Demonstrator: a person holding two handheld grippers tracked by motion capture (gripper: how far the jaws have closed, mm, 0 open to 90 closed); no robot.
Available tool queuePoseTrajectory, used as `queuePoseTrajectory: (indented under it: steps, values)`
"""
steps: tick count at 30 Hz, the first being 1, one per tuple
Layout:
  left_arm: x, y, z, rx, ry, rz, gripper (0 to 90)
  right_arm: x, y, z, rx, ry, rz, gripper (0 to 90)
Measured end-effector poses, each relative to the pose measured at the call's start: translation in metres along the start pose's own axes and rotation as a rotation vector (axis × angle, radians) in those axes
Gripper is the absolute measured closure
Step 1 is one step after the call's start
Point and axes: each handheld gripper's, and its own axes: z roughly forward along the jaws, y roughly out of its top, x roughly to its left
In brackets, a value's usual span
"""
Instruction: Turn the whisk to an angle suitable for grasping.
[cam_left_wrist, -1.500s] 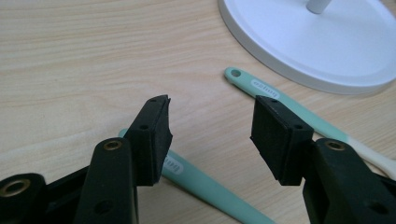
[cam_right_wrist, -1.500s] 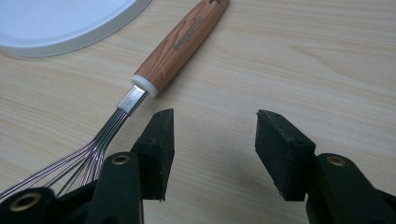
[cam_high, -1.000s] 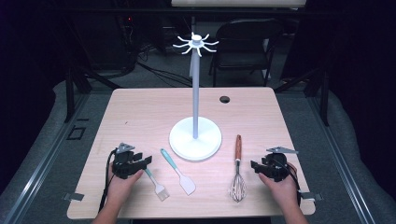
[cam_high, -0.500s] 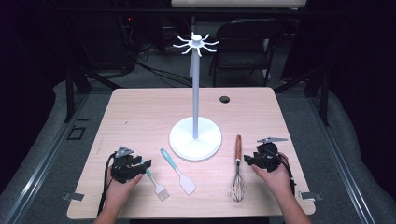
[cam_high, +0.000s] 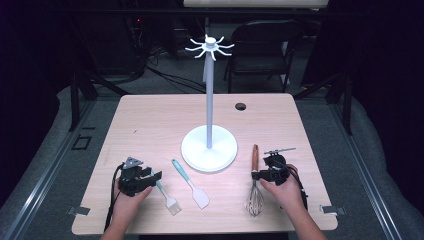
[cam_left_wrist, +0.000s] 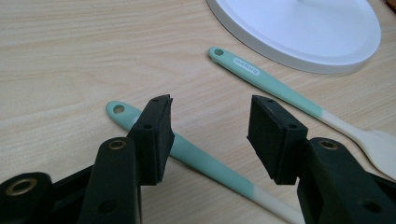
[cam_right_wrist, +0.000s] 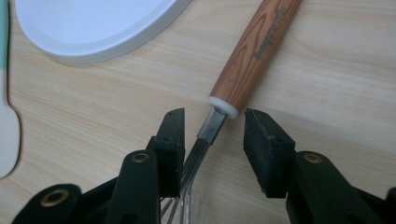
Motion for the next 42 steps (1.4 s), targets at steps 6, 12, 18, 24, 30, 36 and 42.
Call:
queuePoseTrajectory:
  steps: [6, 12, 18, 24, 30, 36, 42]
  values:
    - [0.001, 0.001, 0.001, 0.009, -0.004, 0.007, 49.4, 0.002, -0.001, 0.008, 0.060, -0.011, 0.019, 64.1]
    - [0.001, 0.000, 0.001, 0.007, -0.004, 0.006, 49.3, 0.003, 0.000, 0.013, 0.086, 0.004, 0.047, 69.0]
    - [0.000, 0.000, 0.001, 0.011, -0.006, 0.008, 49.2, 0.003, -0.002, 0.012, 0.086, -0.002, 0.045, 74.1]
    - [0.000, 0.001, 0.001, 0.015, -0.006, 0.009, 49.2, -0.003, -0.002, 0.007, 0.102, -0.029, 0.032, 78.6]
    - [0.000, 0.000, 0.003, 0.010, -0.006, 0.007, 49.3, -0.012, -0.003, 0.003, 0.106, -0.042, 0.025, 80.5]
    - [0.000, 0.000, 0.003, 0.012, -0.012, 0.006, 49.0, -0.014, -0.001, 0.004, 0.123, -0.041, 0.030, 79.2]
    - [0.000, 0.000, 0.003, 0.013, -0.013, 0.005, 49.0, -0.012, 0.002, 0.008, 0.135, -0.042, 0.039, 79.9]
